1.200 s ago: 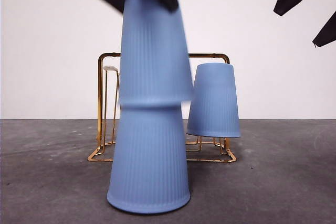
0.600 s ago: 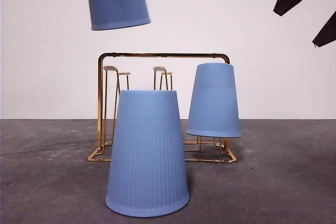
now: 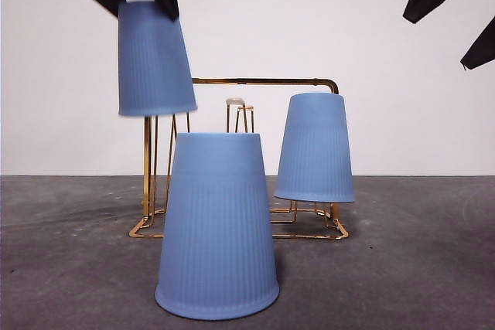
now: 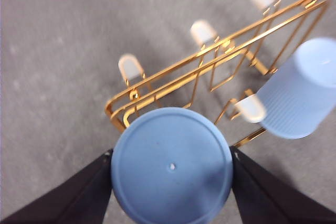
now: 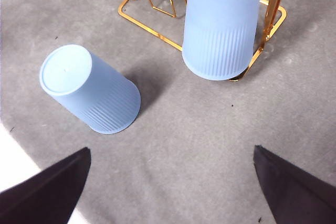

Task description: Pick the top cup and place it on cupholder, pick up the mid cup and place it on cupholder, last pick the bottom cup and place it on cupholder.

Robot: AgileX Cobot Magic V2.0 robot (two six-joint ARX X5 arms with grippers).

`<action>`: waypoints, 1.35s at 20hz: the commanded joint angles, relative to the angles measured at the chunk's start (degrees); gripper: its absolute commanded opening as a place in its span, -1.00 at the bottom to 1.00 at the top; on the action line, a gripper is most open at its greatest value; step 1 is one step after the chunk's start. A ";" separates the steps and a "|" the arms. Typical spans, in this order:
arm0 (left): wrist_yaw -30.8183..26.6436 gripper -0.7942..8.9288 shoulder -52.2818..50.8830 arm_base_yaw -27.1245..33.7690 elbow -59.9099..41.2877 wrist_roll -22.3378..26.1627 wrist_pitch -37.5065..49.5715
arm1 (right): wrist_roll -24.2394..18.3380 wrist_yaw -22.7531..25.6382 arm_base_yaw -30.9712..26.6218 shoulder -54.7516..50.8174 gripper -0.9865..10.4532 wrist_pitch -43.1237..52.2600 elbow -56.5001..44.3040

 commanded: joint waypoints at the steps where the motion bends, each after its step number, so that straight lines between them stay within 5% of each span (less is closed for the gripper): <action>1: 1.38 -0.27 3.15 0.42 1.42 -0.70 0.90 | 0.61 -0.20 0.37 0.33 0.03 0.63 0.46; 14: 2.40 -0.17 15.93 1.20 1.42 -2.27 -1.55 | 0.57 -0.17 0.37 0.33 0.03 1.49 0.46; 16: 2.40 0.01 15.85 1.22 1.42 -2.27 -2.12 | 0.42 -0.15 0.35 0.33 0.03 1.53 0.46; 27: 2.60 0.02 4.24 1.16 1.42 -2.89 -5.11 | 0.50 -0.28 0.37 0.39 0.03 2.47 0.48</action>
